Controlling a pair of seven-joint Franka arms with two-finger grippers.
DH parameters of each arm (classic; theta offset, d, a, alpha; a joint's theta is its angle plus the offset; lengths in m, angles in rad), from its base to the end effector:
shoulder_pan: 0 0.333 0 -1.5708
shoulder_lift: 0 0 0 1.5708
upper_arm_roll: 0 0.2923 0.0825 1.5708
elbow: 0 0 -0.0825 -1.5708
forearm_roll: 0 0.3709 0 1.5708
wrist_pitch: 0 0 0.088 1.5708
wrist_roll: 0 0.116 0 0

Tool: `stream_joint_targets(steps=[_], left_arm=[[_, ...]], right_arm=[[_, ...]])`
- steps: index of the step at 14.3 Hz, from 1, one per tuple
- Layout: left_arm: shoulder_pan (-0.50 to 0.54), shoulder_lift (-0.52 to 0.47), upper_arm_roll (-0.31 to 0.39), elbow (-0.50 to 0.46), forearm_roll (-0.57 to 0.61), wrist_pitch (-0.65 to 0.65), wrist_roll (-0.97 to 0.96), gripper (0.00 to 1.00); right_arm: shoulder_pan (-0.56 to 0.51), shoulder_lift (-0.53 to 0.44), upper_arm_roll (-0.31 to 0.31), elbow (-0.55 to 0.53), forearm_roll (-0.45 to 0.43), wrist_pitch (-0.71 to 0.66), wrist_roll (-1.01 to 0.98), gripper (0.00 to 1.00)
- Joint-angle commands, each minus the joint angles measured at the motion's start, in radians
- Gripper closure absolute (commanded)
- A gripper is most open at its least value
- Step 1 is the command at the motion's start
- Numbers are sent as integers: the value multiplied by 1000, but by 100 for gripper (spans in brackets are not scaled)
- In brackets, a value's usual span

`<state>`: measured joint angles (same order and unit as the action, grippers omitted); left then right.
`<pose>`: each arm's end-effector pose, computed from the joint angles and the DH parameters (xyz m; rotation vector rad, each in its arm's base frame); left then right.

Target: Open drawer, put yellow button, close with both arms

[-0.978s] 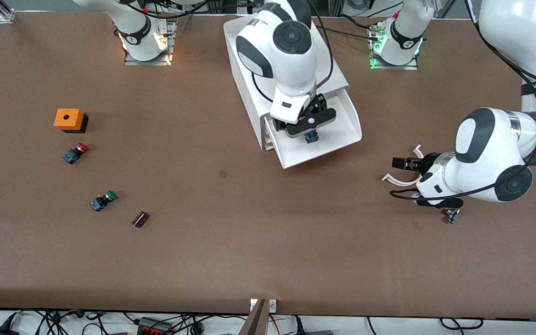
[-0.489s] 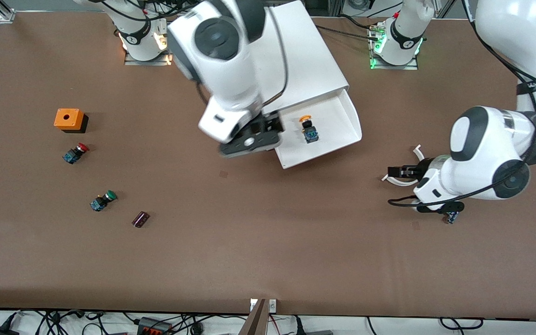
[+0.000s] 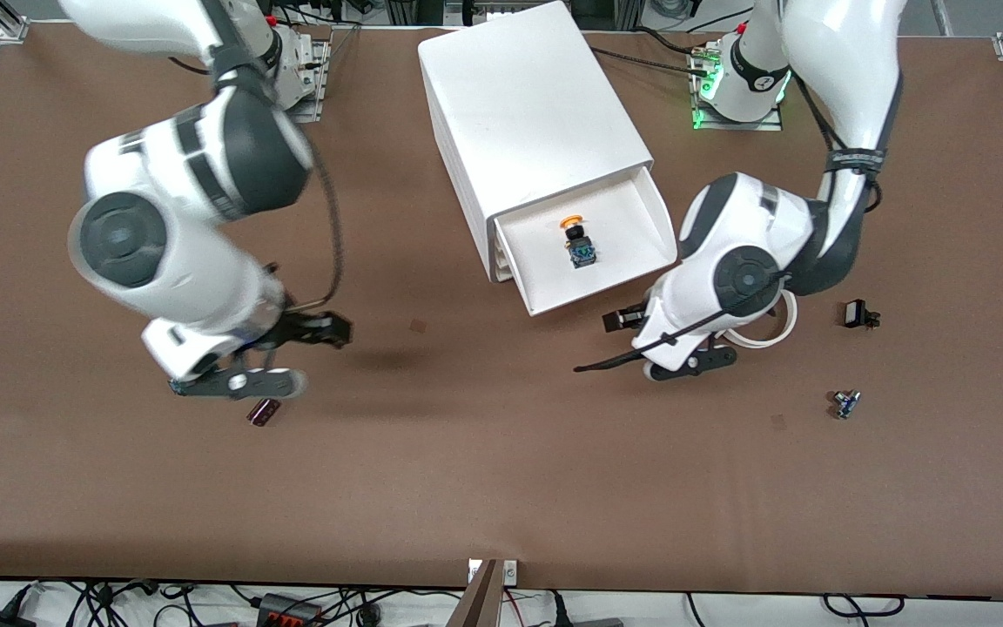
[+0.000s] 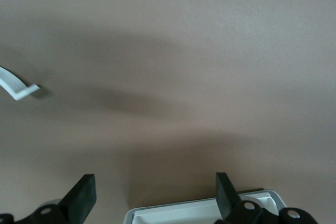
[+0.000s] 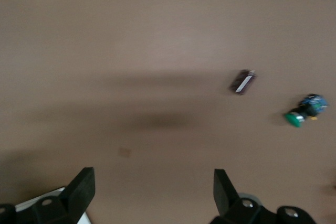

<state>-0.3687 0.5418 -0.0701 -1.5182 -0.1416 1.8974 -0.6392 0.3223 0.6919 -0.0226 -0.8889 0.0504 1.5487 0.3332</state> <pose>0.5916 -0.2839 0.3126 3.0353 0.4029 -0.3449 0.6710 0.2194 0.4656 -3.1165 0.0440 0.0649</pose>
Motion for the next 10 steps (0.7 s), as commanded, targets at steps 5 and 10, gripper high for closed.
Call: stream_joint_targets(steps=[5,10], left_arm=[[-15,-80,-102,-152,8,91,-103,0],[-13,-147,-140,-261,-85,111,-125,0]], right_arm=[[-114,-70,13,-77,-6,-69,-75,0],[-204,-259,13,-289,-9,29,-124,0]])
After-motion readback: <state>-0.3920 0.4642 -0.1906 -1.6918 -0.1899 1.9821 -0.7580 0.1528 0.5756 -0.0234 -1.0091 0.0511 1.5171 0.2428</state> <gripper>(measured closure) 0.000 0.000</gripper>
